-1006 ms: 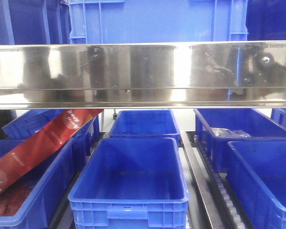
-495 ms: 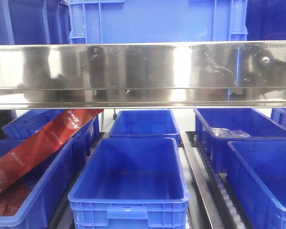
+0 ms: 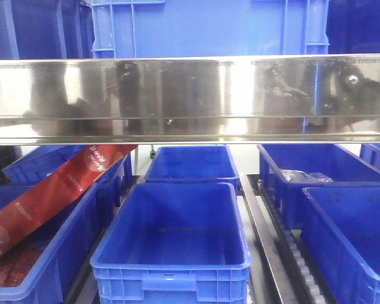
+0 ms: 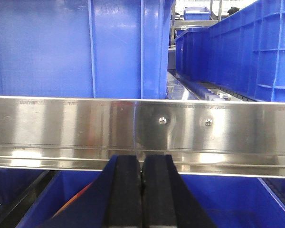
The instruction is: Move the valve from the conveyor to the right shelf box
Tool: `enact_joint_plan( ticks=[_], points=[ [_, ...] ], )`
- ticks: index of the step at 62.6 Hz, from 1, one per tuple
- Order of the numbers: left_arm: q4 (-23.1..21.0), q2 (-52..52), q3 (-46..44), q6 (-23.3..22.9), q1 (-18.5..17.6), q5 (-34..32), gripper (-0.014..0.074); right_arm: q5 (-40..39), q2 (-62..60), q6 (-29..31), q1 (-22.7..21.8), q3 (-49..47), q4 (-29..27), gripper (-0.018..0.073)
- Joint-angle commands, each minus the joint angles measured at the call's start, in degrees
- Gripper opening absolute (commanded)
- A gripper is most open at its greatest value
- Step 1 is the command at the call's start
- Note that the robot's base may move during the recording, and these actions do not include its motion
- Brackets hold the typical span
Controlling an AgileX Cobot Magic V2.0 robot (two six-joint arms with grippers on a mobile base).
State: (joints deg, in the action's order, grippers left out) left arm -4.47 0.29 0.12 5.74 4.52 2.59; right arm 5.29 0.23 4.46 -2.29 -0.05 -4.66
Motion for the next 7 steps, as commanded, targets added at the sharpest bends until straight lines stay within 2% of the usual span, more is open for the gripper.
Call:
enact_joint_plan(
  ticks=[1,7],
  points=[
    [0.1,-0.3,-0.1,-0.4,-0.2,-1.0,-0.0111,-1.3,-0.2,0.1,-0.3,0.0,0.2,-0.0155],
    [0.1,-0.3,-0.1,-0.4,-0.2,-1.0,-0.0111,-1.3,-0.2,0.1,-0.3,0.0,0.2,-0.0155]
  ],
)
